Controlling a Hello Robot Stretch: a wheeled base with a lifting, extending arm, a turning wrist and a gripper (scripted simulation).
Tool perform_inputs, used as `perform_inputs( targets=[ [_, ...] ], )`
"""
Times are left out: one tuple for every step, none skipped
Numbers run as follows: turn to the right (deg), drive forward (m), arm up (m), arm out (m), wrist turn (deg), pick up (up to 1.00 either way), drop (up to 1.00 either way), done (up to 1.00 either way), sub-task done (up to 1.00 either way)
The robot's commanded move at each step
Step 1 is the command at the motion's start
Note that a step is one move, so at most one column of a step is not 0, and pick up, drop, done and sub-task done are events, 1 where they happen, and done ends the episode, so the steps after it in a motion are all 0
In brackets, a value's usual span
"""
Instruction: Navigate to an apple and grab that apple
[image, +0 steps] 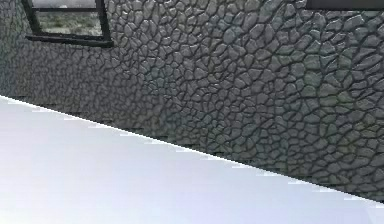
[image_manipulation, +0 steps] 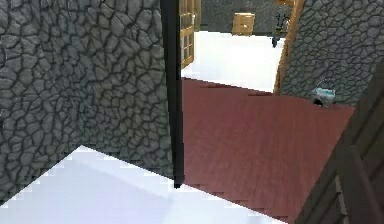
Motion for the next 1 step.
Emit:
perform_inputs(
  targets=[
    [0.0,0.1,0.0,0.0,0.0,0.0,0.0,0.0,0.0]
  ],
)
